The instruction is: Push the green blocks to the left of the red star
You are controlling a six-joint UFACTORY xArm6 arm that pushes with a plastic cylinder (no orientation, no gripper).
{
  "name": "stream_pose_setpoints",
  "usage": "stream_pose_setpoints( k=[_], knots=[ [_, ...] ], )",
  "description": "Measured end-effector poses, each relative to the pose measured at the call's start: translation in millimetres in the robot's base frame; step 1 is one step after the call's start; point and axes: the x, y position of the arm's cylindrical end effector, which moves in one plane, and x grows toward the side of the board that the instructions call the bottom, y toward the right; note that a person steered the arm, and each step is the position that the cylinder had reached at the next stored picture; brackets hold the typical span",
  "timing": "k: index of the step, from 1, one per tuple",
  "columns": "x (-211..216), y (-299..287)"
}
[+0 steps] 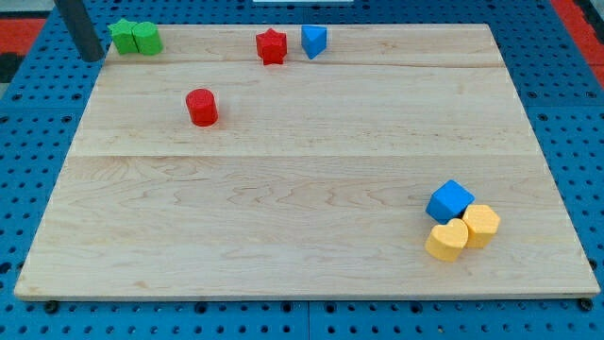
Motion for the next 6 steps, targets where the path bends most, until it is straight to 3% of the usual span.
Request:
stream_pose_setpoints(
  k=[2, 3, 6],
  knots=[
    [-53, 3],
    [-54, 16],
    [-46, 137]
  ],
)
